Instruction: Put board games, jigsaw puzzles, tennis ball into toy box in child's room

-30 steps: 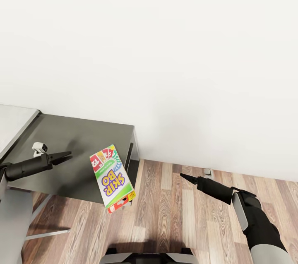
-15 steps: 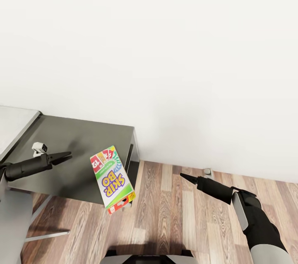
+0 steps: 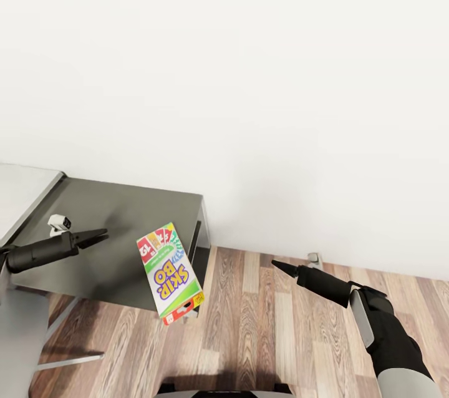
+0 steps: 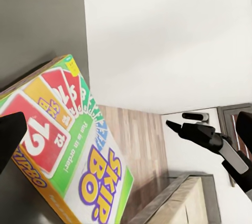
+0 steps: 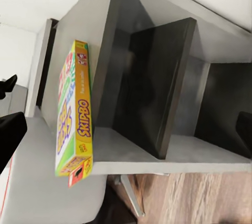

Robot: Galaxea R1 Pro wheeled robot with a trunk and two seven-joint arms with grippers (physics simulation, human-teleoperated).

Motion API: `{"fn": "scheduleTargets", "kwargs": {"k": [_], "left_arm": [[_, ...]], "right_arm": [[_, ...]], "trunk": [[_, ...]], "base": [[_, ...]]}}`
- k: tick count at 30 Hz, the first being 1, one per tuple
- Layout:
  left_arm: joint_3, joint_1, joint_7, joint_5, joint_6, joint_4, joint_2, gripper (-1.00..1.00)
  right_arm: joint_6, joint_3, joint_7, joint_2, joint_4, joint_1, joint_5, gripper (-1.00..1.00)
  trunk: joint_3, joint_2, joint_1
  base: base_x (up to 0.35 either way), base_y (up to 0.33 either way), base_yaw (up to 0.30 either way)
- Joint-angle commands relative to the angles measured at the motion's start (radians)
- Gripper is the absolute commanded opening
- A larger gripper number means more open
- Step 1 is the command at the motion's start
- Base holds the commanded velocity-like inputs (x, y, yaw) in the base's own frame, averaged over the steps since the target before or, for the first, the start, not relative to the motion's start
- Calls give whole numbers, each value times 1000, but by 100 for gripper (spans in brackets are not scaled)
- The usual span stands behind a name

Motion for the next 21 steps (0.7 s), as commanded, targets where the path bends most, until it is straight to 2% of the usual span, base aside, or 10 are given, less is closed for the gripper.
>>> {"fn": "scheduleTargets", "kwargs": {"k": [1, 13, 21], "left_arm": [[0, 0, -4, -1, 11, -1, 0, 100], [0, 31, -4, -1, 12, -61, 0, 100], [1, 36, -4, -1, 13, -71, 0, 100]], "right_arm": [[5, -1, 1, 0, 0, -1, -4, 100], [-5, -2, 1, -1, 2, -1, -4, 100], [-8, -1, 1, -1, 2, -1, -4, 100]], "trunk": [[0, -2, 1], [20, -2, 1], [33, -2, 1]], "base": [[0, 0, 0], [0, 0, 0], [0, 0, 0]]}}
